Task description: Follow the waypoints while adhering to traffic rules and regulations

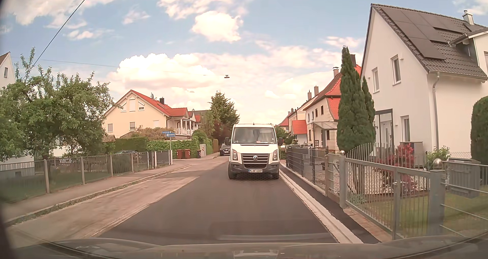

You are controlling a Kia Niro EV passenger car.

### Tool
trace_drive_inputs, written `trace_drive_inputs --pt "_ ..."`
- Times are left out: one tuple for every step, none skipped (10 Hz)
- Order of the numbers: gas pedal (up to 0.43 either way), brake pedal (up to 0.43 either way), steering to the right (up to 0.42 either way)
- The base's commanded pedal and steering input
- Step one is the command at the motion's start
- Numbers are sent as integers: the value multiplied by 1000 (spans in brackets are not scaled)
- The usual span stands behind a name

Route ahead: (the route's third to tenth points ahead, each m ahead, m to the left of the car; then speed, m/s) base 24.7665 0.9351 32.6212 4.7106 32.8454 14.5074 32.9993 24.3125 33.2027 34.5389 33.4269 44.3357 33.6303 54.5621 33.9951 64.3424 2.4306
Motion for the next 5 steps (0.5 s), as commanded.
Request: trace_drive_inputs --pt "0 201 -7" --pt "0 207 -11" --pt "0 207 -16" --pt "0 207 -20" --pt "0 207 -23"
